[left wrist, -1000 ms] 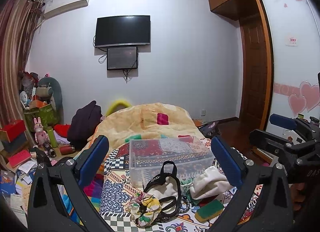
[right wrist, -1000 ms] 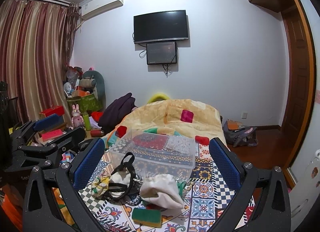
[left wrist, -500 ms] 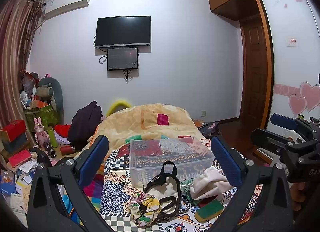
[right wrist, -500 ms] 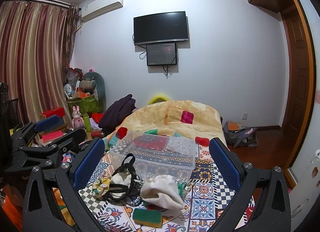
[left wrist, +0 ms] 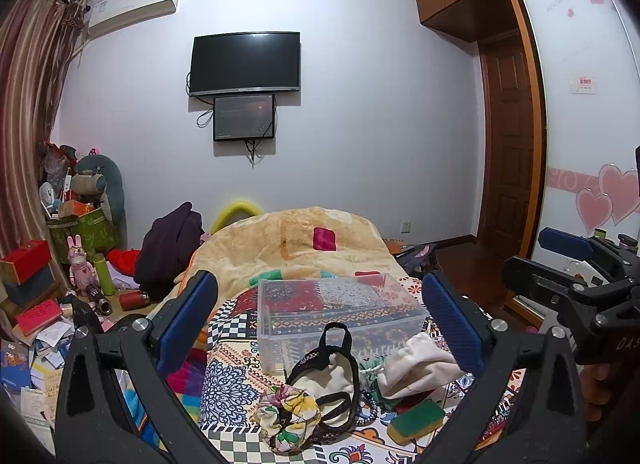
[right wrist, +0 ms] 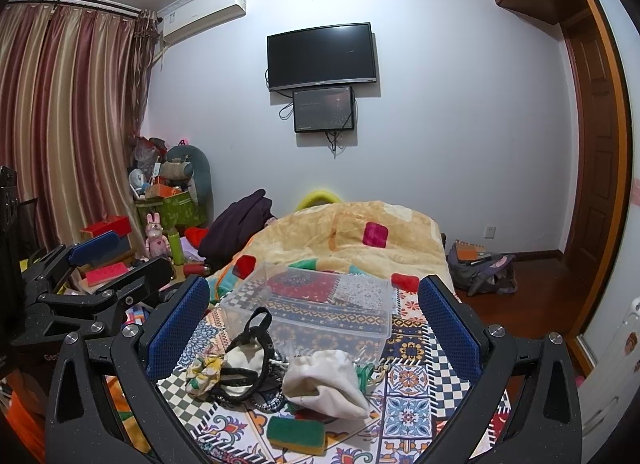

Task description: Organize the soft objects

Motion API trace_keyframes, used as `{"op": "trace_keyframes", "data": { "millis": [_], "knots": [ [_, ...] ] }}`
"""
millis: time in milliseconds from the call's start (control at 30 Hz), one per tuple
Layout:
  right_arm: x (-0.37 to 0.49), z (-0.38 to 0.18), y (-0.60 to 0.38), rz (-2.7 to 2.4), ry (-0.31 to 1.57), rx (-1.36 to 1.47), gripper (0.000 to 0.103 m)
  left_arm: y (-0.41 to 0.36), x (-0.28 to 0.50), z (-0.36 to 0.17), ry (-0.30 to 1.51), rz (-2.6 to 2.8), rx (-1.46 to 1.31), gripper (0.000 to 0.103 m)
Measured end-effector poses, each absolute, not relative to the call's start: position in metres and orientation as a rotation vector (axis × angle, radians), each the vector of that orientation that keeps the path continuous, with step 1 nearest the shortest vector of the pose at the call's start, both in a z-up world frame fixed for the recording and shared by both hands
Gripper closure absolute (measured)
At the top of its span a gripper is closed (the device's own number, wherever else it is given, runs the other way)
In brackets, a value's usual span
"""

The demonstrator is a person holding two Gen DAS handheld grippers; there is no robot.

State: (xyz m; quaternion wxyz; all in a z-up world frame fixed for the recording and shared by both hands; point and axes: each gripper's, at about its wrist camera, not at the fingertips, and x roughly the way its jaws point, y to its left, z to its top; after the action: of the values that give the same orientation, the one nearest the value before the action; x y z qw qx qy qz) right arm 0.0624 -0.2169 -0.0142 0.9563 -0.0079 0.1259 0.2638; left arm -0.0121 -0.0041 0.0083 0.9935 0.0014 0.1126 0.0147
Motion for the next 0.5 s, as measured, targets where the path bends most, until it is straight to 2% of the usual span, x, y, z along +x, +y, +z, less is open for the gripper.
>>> {"op": "trace_keyframes", "data": {
  "millis": [500],
  "knots": [
    [0.0667, -0.0189, -0.2165, 0.536, 0.292, -0.008, 0.000, -0.0037, -0.0039, 0.0035, 0.278, 0.020, -0.007, 0.000]
  ]
}}
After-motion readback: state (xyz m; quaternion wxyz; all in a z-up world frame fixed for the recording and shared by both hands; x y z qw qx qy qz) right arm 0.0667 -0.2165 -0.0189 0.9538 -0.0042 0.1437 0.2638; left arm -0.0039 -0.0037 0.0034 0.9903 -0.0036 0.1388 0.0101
